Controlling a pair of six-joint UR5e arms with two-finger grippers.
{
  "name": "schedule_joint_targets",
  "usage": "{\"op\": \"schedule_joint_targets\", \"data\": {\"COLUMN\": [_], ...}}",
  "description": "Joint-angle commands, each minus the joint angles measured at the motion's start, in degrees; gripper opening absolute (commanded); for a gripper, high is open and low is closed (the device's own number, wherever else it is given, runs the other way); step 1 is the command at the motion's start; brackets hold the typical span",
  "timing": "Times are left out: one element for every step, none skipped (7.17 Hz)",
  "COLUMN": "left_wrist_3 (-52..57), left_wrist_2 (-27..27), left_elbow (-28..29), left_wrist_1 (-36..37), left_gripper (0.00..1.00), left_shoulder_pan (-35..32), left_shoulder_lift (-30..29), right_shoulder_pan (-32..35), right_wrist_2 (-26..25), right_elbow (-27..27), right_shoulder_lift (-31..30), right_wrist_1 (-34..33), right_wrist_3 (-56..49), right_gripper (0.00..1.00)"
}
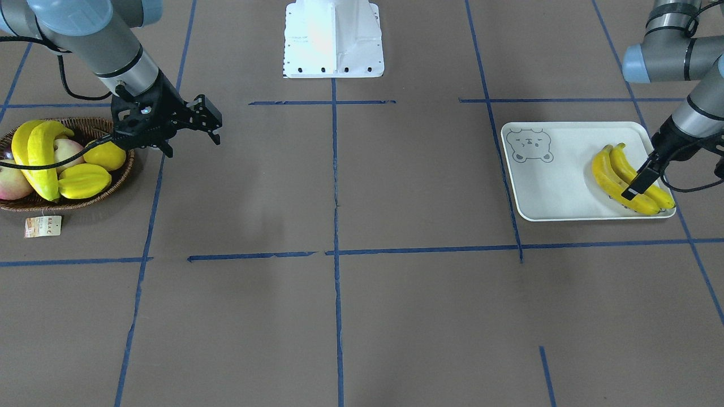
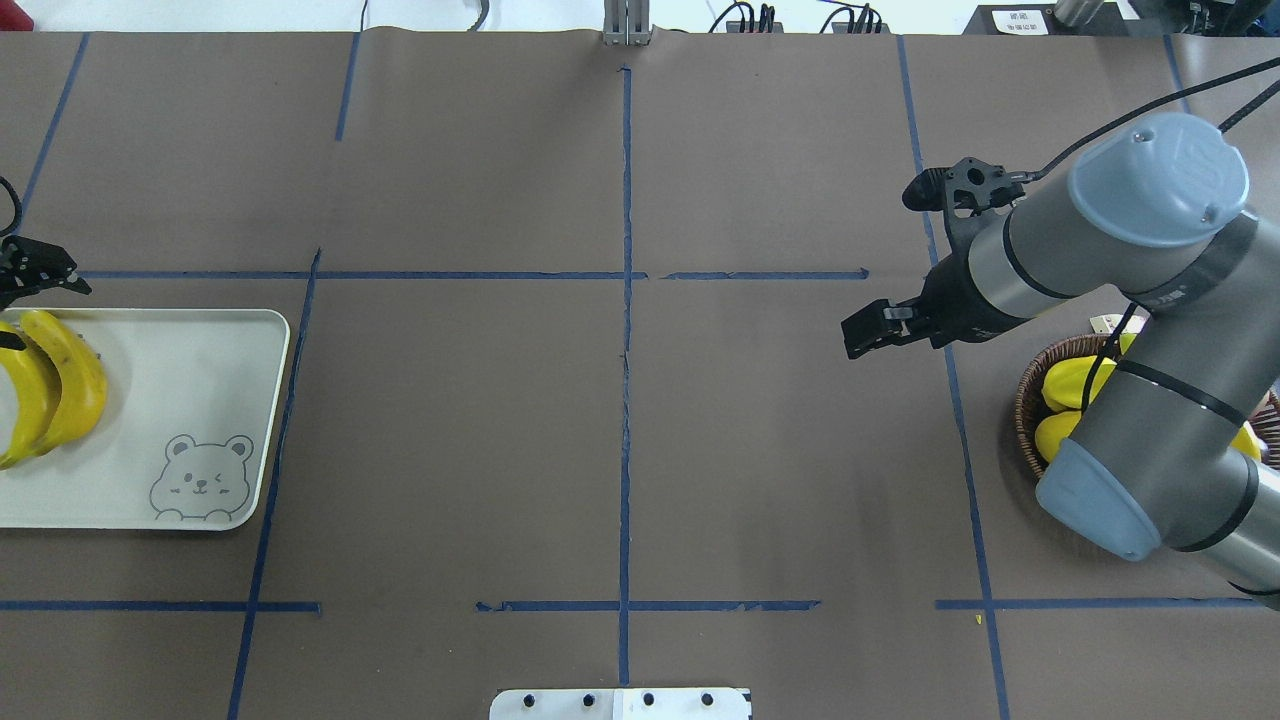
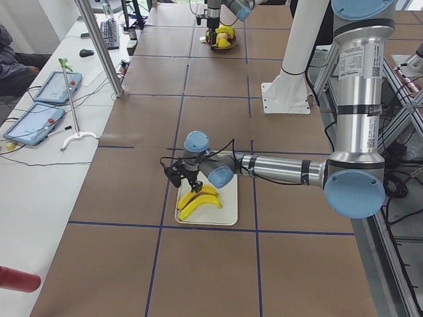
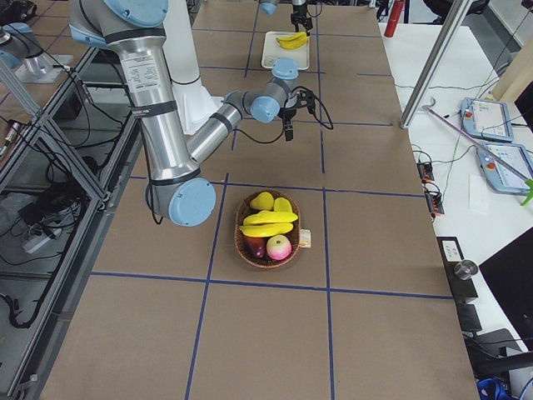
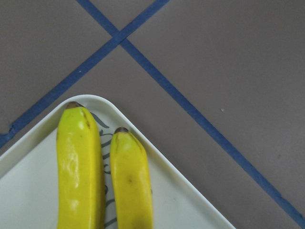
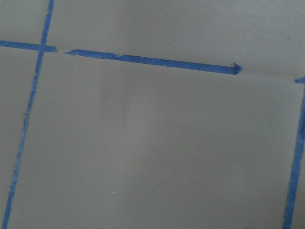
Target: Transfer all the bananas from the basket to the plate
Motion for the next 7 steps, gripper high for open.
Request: {"op": "schedule_joint_targets", "data": {"left_wrist_3": [0.06,-0.02,-0.03,-0.03,-0.03,-0.11,-0.11], "left_wrist_2": [-1.17,-1.26,-1.35,-1.35,-1.35,-1.26,-1.26], "left_elbow": [-4.23,-5.8,-6.69,-6.79,-6.96,-6.96,-6.96], "left_wrist_1": [0.18,0.18,0.09,-0.08,-0.08,-0.08,-0.08], "left_gripper": [1.0,1.0,1.0,1.0,1.0,1.0,1.0], "left_shoulder_pan": [0.56,1.0,2.66,3.8,4.42,4.6,4.69], "left_shoulder_lift": [-0.33,-0.42,-0.42,-0.42,-0.42,-0.51,-0.6], "right_shoulder_pan": [1.59,2.82,4.39,4.93,5.72,7.21,7.14], "right_wrist_2": [-0.41,-0.41,0.2,0.2,0.03,0.2,-0.15], "right_elbow": [4.73,5.89,6.25,6.17,6.17,5.9,5.21], "right_shoulder_lift": [-11.36,-16.55,-22.17,-26.57,-29.05,-30.12,-30.92], "right_wrist_1": [0.77,3.21,9.67,14.34,15.35,15.71,15.8], "right_wrist_3": [-9.62,-12.63,-13.27,-13.45,-14.49,-17.03,-18.1], "right_gripper": [1.0,1.0,1.0,1.0,1.0,1.0,1.0]}}
